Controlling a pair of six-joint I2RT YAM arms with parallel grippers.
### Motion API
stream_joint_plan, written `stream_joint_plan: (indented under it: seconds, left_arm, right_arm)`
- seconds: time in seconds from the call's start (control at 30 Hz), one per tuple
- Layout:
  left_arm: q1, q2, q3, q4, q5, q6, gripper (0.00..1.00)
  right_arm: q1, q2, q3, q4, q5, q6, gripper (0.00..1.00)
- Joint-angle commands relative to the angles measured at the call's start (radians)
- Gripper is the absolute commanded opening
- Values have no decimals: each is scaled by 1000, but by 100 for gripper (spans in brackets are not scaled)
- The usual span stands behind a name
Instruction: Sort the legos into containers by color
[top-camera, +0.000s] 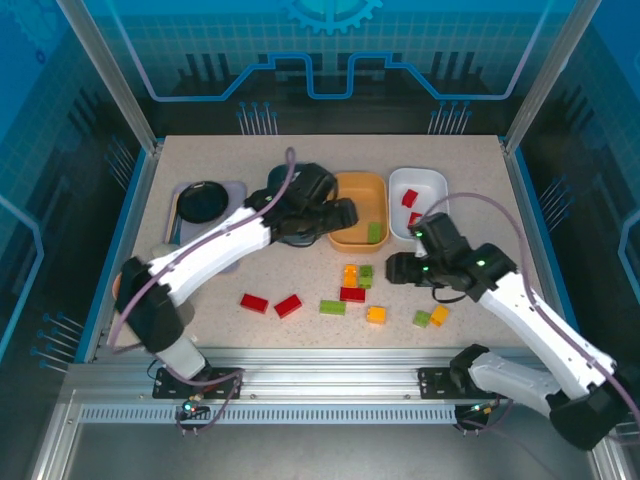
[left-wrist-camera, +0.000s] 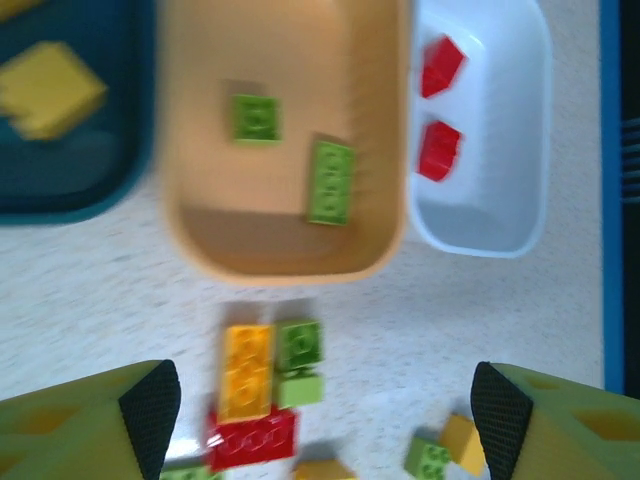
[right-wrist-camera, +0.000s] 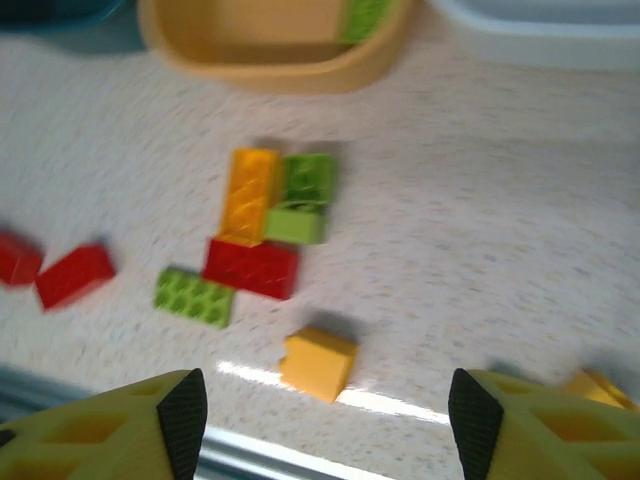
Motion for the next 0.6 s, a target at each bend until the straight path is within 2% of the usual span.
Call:
stream_joint_plan:
  seconds: [0.0, 0.03, 0.13, 0.23, 0.37, 0.57]
  left_arm:
    - [-3, -192, -129, -173, -219, -136, 81]
    - [-4, -258, -174, -205, -250, -167, 81]
    - [-3, -452, -290, -317, -319, -268, 80]
    - [-5, -615, -352, -470, -367, -356, 80]
    - [-4, -801, -400, -637, -401, -441, 80]
    - [-4, -983, -430, -746, -418, -483, 78]
  right_arm:
    - [189, 121, 76, 133, 13, -145, 71]
    - [252, 178, 104, 159, 13, -191, 72]
    - [359, 355, 186, 214, -27, -278, 74]
    - [408, 518, 272, 259, -81, -328, 74]
    - [461, 734, 438, 249, -93, -385, 76]
    - [509, 1025, 710, 146, -42, -412, 84]
